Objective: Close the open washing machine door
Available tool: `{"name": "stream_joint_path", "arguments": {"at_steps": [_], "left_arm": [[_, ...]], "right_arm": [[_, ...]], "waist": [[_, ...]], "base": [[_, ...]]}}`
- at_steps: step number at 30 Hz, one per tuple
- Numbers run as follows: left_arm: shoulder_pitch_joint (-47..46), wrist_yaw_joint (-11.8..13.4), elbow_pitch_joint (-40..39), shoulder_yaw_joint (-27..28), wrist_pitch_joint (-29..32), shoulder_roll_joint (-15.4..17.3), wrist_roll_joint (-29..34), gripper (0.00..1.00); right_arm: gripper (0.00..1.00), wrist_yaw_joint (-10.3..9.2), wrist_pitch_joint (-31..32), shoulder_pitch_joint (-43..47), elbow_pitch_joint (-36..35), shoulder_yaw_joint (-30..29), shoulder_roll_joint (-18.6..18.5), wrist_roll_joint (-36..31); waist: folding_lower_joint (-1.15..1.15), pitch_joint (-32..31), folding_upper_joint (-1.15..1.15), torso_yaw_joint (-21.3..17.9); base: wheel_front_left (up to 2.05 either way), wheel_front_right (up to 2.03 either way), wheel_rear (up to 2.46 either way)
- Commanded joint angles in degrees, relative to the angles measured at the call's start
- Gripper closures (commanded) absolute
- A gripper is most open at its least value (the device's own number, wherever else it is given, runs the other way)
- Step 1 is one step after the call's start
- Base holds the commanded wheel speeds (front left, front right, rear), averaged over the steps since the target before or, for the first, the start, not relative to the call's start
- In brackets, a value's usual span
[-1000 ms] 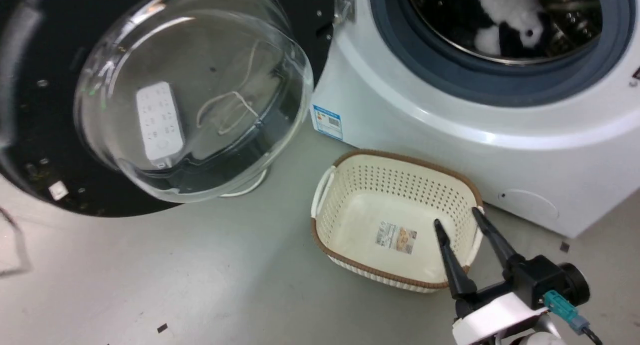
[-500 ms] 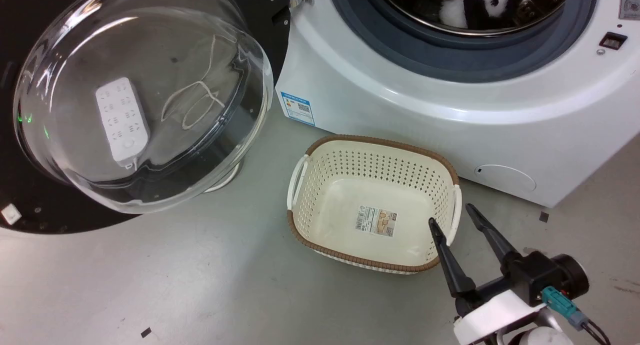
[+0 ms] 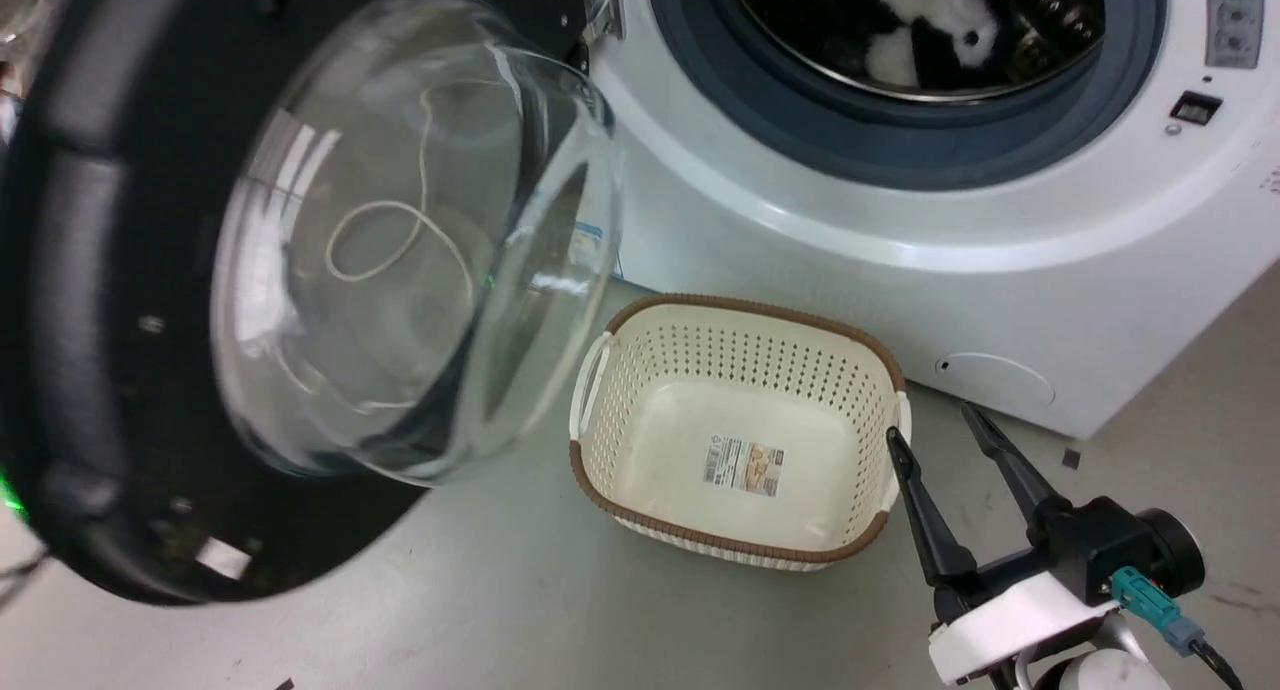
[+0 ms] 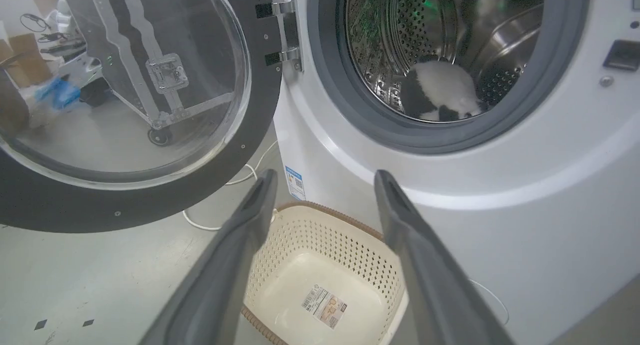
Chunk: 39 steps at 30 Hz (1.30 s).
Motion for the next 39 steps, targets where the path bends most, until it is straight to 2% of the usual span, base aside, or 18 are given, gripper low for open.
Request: {"name": "stream_joint_path", "arguments": {"at_steps": [1,10,11,12,13,14,16,17,21,22,23,25,27,28,30,34,39], "left_arm": [[2.82,-0.20,-3.36,-0.39,2.11,-1.95,-1.51,1.00],[11.39,1.06,-15.53,-3.53,6.90,-11.26,-5.33,1.00],[11.39,1.06,-15.53,-3.53,6.90,-11.26,-5.33,1.00],[12.24,1.64,-17.08,-3.80,6.54,-14.51,-6.77,1.00],[12.24,1.64,-17.08,-3.80,6.54,-14.51,-6.77,1.00],[13.30,1.94,-18.04,-4.36,6.22,-17.38,-7.68,1.00],[14.13,1.73,-18.45,-4.99,6.36,-18.46,-7.96,1.00],[16.11,1.48,-19.36,-6.50,6.35,-20.29,-8.51,1.00],[19.51,1.55,-21.94,-9.79,5.17,-22.03,-10.27,1.00],[21.67,1.16,-22.85,-12.32,3.79,-22.38,-12.19,1.00],[21.67,1.16,-22.85,-12.32,3.79,-22.38,-12.19,1.00],[23.26,0.82,-22.99,-15.94,0.97,-22.46,-16.00,1.00],[24.19,-0.40,-22.99,-20.43,-2.61,-22.47,-19.60,1.00],[24.60,-2.70,-22.36,-27.33,-8.01,-22.49,-22.61,1.00],[24.09,-4.44,-21.62,-31.68,-11.10,-22.49,-23.86,1.00],[20.88,-8.78,-18.96,-38.37,-17.47,-22.50,-25.67,1.00],[13.25,-11.26,-13.27,-43.10,-26.99,-22.50,-26.89,1.00]], "right_arm": [[0.00,0.06,-0.26,-0.20,0.12,-0.52,0.59,0.32],[0.00,0.06,-0.26,0.45,0.76,-3.52,2.16,0.04],[0.00,0.06,-0.26,0.45,0.76,-3.52,2.16,0.04],[0.00,0.06,-0.26,0.69,0.73,-4.47,2.45,-0.02],[0.00,0.06,-0.26,0.69,0.73,-4.47,2.45,-0.02],[0.00,0.06,-0.26,0.93,0.68,-5.50,2.79,-0.08],[0.00,0.06,-0.26,1.06,0.77,-5.94,2.96,-0.14],[0.00,0.06,-0.26,1.43,1.07,-6.61,3.25,-0.46],[0.00,0.06,-0.26,1.84,1.02,-7.44,3.61,-0.86],[0.00,0.06,-0.26,2.01,1.09,-7.96,3.76,-1.08],[0.00,0.06,-0.26,2.01,1.09,-7.96,3.76,-1.08],[0.00,0.06,-0.26,2.06,1.21,-8.77,3.83,-1.18],[0.00,0.06,-0.26,2.10,1.76,-9.50,3.63,-1.78],[0.00,0.06,-0.26,1.80,2.38,-9.82,3.29,-2.31],[0.00,0.06,-0.26,1.39,2.47,-10.03,3.21,-2.43],[0.00,0.06,-0.26,0.31,2.59,-10.45,3.19,-2.34],[0.00,0.06,-0.26,-1.16,2.28,-10.14,3.40,-2.00]], "waist": [[0.00,-1.15,0.00,-0.08],[0.00,-5.25,0.00,-1.19],[0.00,-5.25,0.00,-1.19],[0.00,-6.09,0.00,-1.67],[0.00,-6.09,0.00,-1.67],[0.00,-6.74,0.00,-2.44],[0.00,-7.07,0.00,-2.95],[0.00,-7.77,0.00,-4.12],[0.00,-8.20,0.00,-6.21],[0.00,-8.26,0.00,-7.82],[0.00,-8.26,0.00,-7.82],[0.00,-7.89,0.00,-9.42],[0.00,-7.37,0.00,-11.08],[0.00,-6.25,0.00,-14.06],[0.00,-5.15,0.00,-16.36],[0.00,-2.56,0.00,-21.23],[0.00,1.13,0.00,-27.74]], "base": [[0.00,0.00,0.00],[0.00,0.00,0.00],[0.00,0.00,0.00],[0.00,0.00,0.00],[0.00,0.00,0.00],[0.00,0.00,0.00],[0.00,0.00,0.00],[0.00,0.00,0.00],[0.00,0.00,0.00],[0.00,0.00,0.00],[0.00,0.00,0.00],[0.00,0.00,0.00],[0.00,0.00,0.00],[0.00,0.00,0.00],[0.00,0.00,0.00],[0.00,0.00,0.00],[0.00,0.00,0.00]]}}
